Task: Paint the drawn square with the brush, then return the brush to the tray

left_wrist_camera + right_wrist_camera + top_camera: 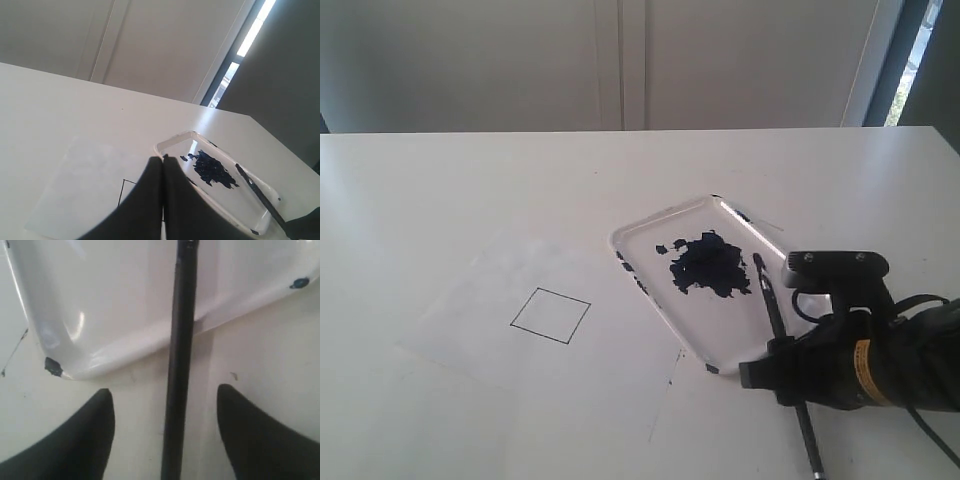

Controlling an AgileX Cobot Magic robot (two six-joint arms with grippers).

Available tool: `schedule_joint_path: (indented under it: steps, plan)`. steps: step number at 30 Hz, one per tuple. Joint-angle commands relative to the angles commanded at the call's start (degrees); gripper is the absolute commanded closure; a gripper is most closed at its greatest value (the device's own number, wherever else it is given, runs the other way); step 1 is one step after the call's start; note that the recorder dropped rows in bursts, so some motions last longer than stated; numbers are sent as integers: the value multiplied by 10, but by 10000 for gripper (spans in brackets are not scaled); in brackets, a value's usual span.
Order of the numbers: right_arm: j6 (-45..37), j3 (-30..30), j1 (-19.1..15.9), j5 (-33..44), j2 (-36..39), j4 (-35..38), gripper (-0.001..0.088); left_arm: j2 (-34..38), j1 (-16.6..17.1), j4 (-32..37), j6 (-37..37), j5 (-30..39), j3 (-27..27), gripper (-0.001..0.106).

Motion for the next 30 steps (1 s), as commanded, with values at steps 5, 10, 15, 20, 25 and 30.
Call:
schedule_joint_path:
  steps: [5,10,15,20,25,30]
  plan:
    - [28,18,0,-54,-75,0,282,0,0,0,0,0,0,1053]
    - [61,62,0,-60,-138,0,288,0,0,0,0,0,0,1053]
    - [61,106,0,-37,-145,29,288,0,0,0,0,0,0,1053]
    - [61,116,0,22,-109,42,314,0,0,0,0,0,0,1053]
    - [61,115,0,85,-58,75,436,0,0,0,0,0,0,1053]
    - [61,106,0,102,22,91,549,0,0,0,0,0,0,1053]
